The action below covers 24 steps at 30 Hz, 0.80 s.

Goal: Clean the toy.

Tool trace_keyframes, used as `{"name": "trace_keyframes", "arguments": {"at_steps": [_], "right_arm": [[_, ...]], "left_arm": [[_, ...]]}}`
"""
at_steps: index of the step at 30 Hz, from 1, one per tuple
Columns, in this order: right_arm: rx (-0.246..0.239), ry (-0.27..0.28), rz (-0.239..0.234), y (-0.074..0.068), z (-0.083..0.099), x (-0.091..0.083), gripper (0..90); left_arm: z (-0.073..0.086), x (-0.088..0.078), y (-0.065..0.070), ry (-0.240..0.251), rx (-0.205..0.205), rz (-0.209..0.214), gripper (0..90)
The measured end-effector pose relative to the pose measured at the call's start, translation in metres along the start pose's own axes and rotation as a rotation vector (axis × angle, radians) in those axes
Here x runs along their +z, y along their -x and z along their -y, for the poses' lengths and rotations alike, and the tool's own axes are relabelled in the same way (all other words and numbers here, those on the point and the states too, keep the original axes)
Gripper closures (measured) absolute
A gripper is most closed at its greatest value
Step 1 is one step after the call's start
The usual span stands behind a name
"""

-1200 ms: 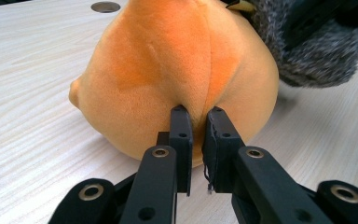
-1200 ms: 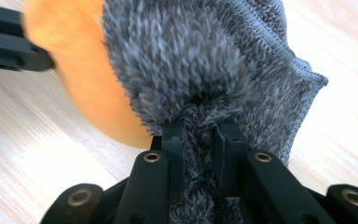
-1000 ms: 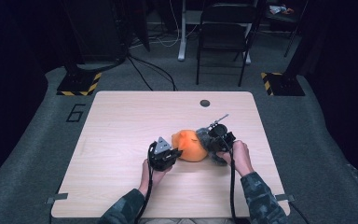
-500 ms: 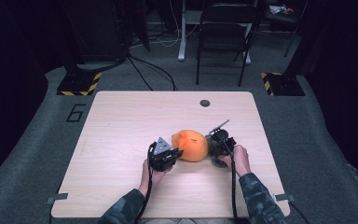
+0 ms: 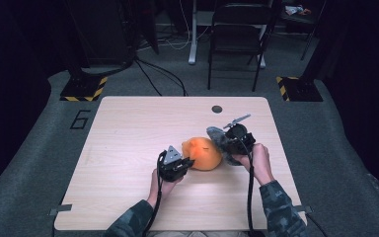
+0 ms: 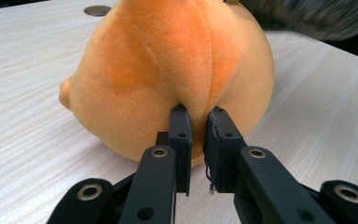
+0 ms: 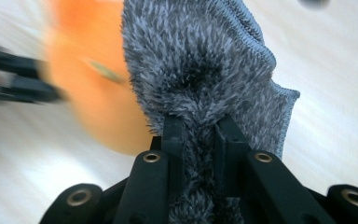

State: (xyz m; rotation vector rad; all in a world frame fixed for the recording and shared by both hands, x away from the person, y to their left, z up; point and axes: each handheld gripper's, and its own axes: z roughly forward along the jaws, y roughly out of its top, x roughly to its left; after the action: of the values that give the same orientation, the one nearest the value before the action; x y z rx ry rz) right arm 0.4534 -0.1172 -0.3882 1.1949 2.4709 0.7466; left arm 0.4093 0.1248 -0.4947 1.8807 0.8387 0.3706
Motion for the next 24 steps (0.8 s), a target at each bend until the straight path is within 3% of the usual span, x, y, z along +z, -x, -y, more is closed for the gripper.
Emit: {"name": "trace_keyframes", "arguments": {"at_steps": [4, 6, 9, 10, 13, 16, 20, 24], "right_arm": [[-0.121, 0.035, -0.004, -0.033, -0.009, -0.008, 76.6], [-0.154, 0.052, -0.011, -0.049, -0.011, -0.004, 76.6], [-0.199, 0.032, 0.048, -0.065, -0.012, 0.006, 76.6], [-0.203, 0.021, 0.045, -0.068, -0.011, 0.011, 76.6], [-0.209, 0.008, 0.049, -0.066, -0.008, 0.020, 76.6], [-0.180, -0.011, 0.045, -0.060, -0.008, 0.017, 76.6], [-0.169, -0.044, 0.040, -0.046, -0.004, 0.019, 76.6], [-0.125, -0.082, 0.032, -0.032, -0.001, 0.023, 76.6]], "left_arm": [[0.000, 0.000, 0.000, -0.002, 0.012, -0.006, 81.2], [0.000, 0.000, 0.001, -0.003, 0.016, -0.008, 81.0], [0.000, 0.000, 0.002, -0.002, 0.025, -0.015, 81.0], [0.000, 0.000, 0.002, -0.004, 0.025, -0.015, 81.0], [0.000, 0.001, 0.002, -0.003, 0.014, -0.016, 80.9], [0.000, 0.001, 0.002, -0.003, 0.017, -0.019, 80.9], [0.000, 0.000, 0.001, -0.005, 0.016, -0.019, 80.9], [0.000, 0.000, 0.000, -0.005, 0.010, -0.019, 80.9]]}}
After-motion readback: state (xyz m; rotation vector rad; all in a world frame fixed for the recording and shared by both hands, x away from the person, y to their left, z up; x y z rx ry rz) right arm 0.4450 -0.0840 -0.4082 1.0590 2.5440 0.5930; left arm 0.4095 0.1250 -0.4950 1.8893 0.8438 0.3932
